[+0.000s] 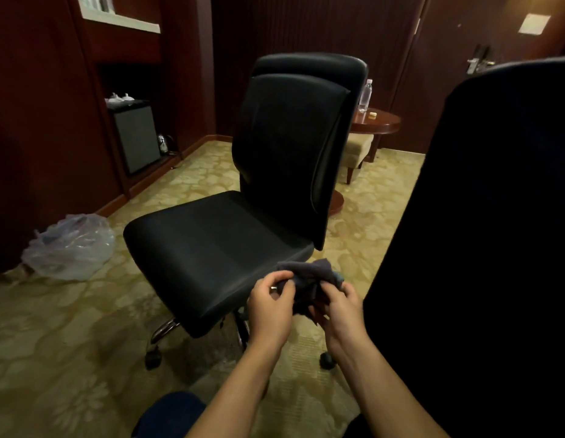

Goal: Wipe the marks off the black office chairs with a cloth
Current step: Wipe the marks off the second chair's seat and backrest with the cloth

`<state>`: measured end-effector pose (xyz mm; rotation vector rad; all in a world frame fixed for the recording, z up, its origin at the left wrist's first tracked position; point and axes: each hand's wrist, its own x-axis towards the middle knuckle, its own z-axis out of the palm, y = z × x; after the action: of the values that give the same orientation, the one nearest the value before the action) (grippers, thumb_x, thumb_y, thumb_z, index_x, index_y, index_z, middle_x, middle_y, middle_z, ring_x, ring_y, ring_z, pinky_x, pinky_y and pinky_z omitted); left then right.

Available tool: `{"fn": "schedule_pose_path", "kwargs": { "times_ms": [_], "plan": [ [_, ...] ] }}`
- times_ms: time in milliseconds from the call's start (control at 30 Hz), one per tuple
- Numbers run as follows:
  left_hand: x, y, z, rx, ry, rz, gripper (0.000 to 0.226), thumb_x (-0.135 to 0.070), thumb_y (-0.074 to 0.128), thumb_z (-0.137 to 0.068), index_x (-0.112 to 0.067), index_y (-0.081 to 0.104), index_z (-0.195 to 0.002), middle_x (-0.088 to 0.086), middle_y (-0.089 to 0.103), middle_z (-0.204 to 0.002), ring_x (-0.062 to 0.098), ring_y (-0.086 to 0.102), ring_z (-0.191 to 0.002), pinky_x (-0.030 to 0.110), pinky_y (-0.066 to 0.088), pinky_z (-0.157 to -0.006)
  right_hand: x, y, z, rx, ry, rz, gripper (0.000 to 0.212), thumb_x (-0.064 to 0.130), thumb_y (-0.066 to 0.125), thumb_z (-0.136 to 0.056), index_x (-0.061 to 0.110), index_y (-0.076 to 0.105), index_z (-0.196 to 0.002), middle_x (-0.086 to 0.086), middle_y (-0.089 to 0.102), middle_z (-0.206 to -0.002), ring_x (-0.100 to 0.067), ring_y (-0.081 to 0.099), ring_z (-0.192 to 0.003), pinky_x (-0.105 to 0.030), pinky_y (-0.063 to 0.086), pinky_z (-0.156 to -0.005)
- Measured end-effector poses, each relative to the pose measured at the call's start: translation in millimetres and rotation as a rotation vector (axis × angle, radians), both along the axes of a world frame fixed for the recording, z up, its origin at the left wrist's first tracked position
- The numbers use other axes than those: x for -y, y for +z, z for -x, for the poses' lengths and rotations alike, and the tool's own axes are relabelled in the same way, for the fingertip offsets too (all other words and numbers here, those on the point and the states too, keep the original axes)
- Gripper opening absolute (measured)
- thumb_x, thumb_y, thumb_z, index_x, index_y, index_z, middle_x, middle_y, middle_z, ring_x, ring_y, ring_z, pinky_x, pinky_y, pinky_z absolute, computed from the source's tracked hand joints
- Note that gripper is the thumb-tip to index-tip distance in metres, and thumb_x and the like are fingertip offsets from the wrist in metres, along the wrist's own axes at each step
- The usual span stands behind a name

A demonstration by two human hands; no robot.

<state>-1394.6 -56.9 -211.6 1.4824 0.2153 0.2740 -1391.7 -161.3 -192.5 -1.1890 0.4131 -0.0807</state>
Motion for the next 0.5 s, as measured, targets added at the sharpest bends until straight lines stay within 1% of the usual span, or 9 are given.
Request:
{"fn": "schedule_pose_path", "kwargs": {
  "times_ms": [100, 167, 267, 333, 400, 433, 500],
  "plan": [
    [-11.6, 2.9, -19.5, -0.011, 0.015, 0.004, 0.015, -0.021, 0.067, -0.090, -0.033, 0.072, -0.097, 0.001, 0.070, -0.108, 0.014, 0.070, -0.093, 0.044, 0.059, -0.085, -13.9, 4.4, -21.8, -0.026, -0.015, 0.012, 0.008, 0.009, 0.053, -0.097, 0.015, 0.056, -0.100, -0.014, 0.066, -0.093, -0.021, 0.062, -0.079, -0.030, 0.049, -0.063],
    [-19.9, 10.4, -37.3, -0.015, 0.010, 0.020, 0.013, -0.025, 0.067, -0.087, -0.033, 0.073, -0.095, 0.003, 0.070, -0.107, 0.015, 0.071, -0.094, 0.046, 0.059, -0.087, -24.2, 10.0, -39.5, -0.031, -0.026, 0.020, 0.006, 0.009, 0.054, -0.097, 0.013, 0.055, -0.100, -0.011, 0.064, -0.088, -0.019, 0.061, -0.074, -0.029, 0.049, -0.061],
    [-33.3, 25.7, -74.9, 0.009, 0.024, 0.023, 0.018, -0.040, 0.064, -0.076, -0.041, 0.072, -0.092, 0.003, 0.071, -0.104, 0.016, 0.071, -0.093, 0.047, 0.059, -0.086, -39.8, 25.6, -76.0, 0.012, -0.049, 0.016, 0.005, 0.008, 0.055, -0.097, 0.012, 0.053, -0.098, -0.009, 0.061, -0.079, -0.016, 0.058, -0.065, -0.026, 0.047, -0.055],
    [-41.9, 34.0, -102.5, 0.036, 0.033, 0.012, 0.022, -0.045, 0.062, -0.073, -0.042, 0.071, -0.093, 0.002, 0.072, -0.103, 0.014, 0.071, -0.093, 0.046, 0.059, -0.086, -50.5, 34.3, -103.9, 0.040, -0.055, 0.023, 0.007, 0.008, 0.055, -0.097, 0.014, 0.052, -0.094, -0.009, 0.059, -0.080, -0.016, 0.058, -0.067, -0.025, 0.046, -0.056],
    [-49.5, 43.7, -130.9, 0.054, 0.040, 0.004, 0.023, -0.046, 0.062, -0.073, -0.042, 0.072, -0.093, 0.001, 0.072, -0.102, 0.013, 0.071, -0.092, 0.046, 0.059, -0.085, -59.6, 38.2, -132.3, 0.061, -0.070, 0.028, 0.010, 0.009, 0.056, -0.096, 0.014, 0.051, -0.089, -0.009, 0.059, -0.080, -0.018, 0.059, -0.070, -0.026, 0.048, -0.058],
    [-53.7, 47.3, -146.3, 0.063, 0.043, -0.003, 0.023, -0.046, 0.062, -0.073, -0.042, 0.071, -0.093, 0.001, 0.072, -0.101, 0.014, 0.070, -0.091, 0.046, 0.059, -0.084, -64.0, 39.7, -146.6, 0.068, -0.081, 0.035, 0.011, 0.009, 0.057, -0.096, 0.014, 0.051, -0.088, -0.009, 0.058, -0.078, -0.018, 0.059, -0.069, -0.025, 0.048, -0.057],
    [-60.6, 53.1, -174.7, 0.082, 0.061, -0.018, 0.021, -0.045, 0.061, -0.074, -0.043, 0.071, -0.092, 0.001, 0.071, -0.100, 0.016, 0.070, -0.090, 0.047, 0.059, -0.082, -71.7, 43.9, -173.4, 0.089, -0.096, 0.066, 0.013, 0.008, 0.059, -0.095, 0.012, 0.050, -0.086, -0.007, 0.055, -0.069, -0.015, 0.054, -0.060, -0.024, 0.044, -0.050]
  ]
}}
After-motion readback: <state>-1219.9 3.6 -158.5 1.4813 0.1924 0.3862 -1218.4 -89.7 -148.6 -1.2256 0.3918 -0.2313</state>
